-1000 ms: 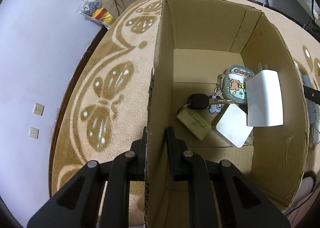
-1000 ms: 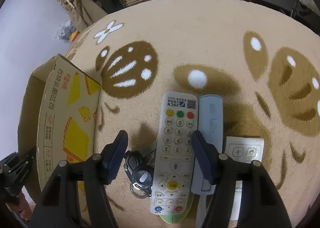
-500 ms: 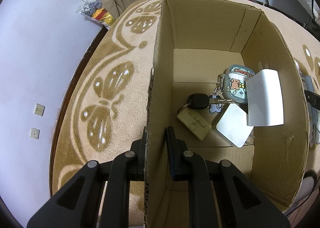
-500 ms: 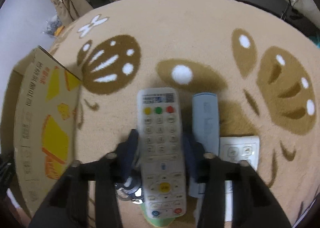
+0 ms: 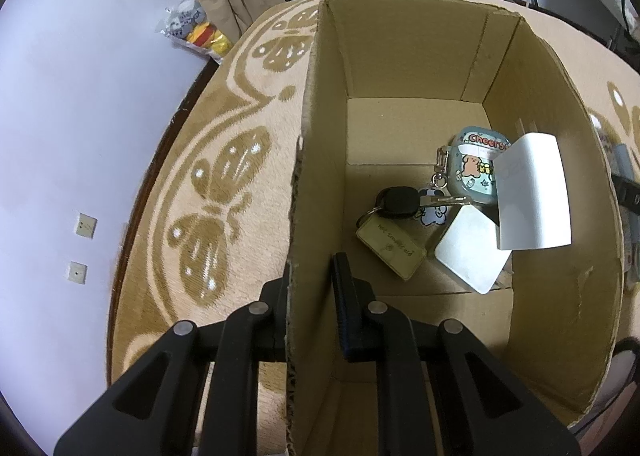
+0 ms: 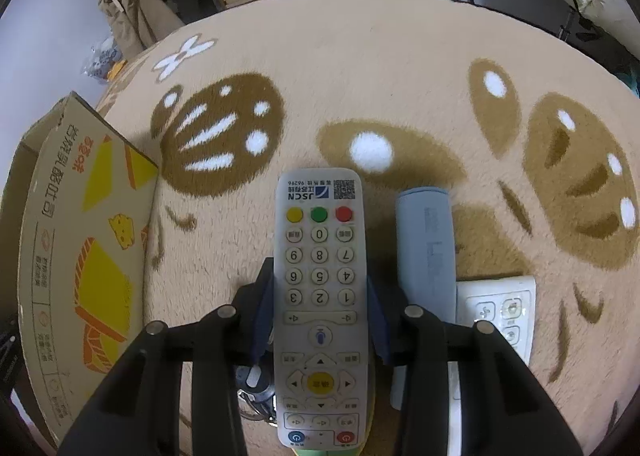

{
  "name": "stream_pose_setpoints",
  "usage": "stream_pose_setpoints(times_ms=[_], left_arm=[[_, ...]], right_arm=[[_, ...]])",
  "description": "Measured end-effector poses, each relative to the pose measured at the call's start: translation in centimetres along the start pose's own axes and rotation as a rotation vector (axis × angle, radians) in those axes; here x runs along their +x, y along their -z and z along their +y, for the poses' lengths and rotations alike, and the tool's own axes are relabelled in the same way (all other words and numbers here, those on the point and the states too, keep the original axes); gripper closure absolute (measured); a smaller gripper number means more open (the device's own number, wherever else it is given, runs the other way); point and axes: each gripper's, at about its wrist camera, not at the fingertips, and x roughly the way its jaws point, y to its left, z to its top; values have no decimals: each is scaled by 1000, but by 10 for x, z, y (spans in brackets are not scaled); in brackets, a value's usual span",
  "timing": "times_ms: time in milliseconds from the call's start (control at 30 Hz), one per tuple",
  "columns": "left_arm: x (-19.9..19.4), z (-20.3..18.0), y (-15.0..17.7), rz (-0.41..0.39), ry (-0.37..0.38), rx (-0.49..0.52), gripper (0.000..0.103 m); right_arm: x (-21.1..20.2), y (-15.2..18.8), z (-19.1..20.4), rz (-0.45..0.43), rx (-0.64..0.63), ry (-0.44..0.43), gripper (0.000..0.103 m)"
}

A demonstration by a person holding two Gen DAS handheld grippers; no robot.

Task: Organize rigid objects
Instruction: 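Carry the white TV remote into the box and release it with the right gripper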

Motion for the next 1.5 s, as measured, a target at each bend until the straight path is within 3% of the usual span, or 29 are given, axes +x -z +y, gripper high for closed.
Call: stream_pose_setpoints(times_ms=[367, 700, 900, 1067, 1500], left_arm=[[0, 1, 0, -9, -12, 10, 88], [1, 1, -1, -8, -13, 10, 88], [1, 2, -2, -3, -6, 2, 88], [2, 5, -3, -1, -2, -1, 88], [6, 8, -4, 4, 10, -9, 88]], right_arm=[[-48, -11, 4, -144, 6, -128, 59], [-86, -19, 61, -295, -80, -302, 59], [-93, -21, 86, -306, -108, -400, 59], [-89, -16, 105, -327, -138, -428, 59], [-63, -6, 130, -235, -139, -510, 59]])
